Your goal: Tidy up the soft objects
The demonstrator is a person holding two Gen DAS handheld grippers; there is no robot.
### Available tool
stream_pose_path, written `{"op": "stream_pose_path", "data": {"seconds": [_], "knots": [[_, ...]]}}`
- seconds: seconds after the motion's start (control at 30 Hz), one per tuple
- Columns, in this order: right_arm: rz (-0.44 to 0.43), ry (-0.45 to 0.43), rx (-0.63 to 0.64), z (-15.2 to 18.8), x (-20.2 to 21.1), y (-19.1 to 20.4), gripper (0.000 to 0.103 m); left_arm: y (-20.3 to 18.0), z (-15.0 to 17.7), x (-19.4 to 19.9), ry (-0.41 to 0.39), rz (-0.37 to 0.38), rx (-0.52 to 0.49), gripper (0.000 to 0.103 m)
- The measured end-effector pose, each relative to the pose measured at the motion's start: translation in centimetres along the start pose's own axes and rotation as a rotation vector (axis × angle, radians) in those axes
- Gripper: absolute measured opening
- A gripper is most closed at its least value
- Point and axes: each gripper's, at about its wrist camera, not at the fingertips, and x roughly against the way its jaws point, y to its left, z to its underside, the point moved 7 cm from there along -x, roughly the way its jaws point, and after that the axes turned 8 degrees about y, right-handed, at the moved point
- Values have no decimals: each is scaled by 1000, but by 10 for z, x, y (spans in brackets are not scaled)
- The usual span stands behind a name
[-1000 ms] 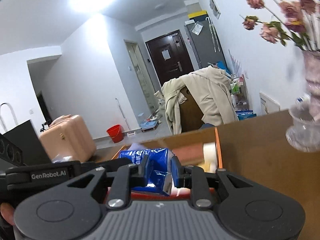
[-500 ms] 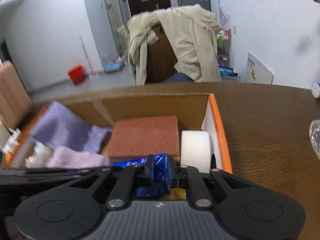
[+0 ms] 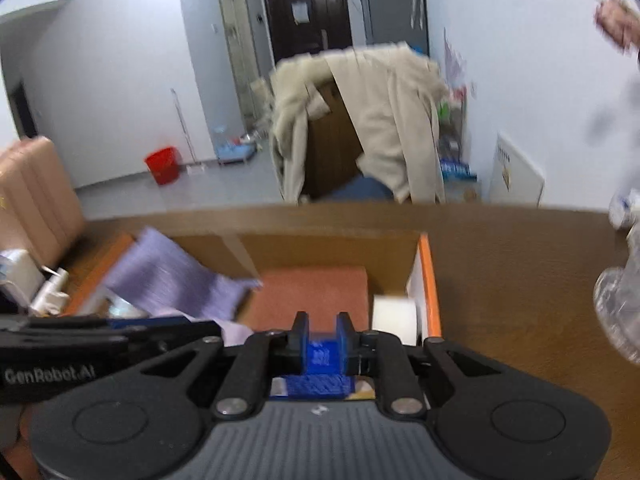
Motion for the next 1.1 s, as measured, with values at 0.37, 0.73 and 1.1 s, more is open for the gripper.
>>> {"op": "stream_pose_path", "data": {"seconds": [0.37,0.73,1.1], "knots": [[-41,-111,85,27,122,22,27,-9,51,130,-136,-178,-135,50],[-53,-250,145,137,206,42,51,-10,163,212,-291,-283,-144,81],[33,-410,240,307,234,83,91,7,336,255,-490,-424,-73,102]]}}
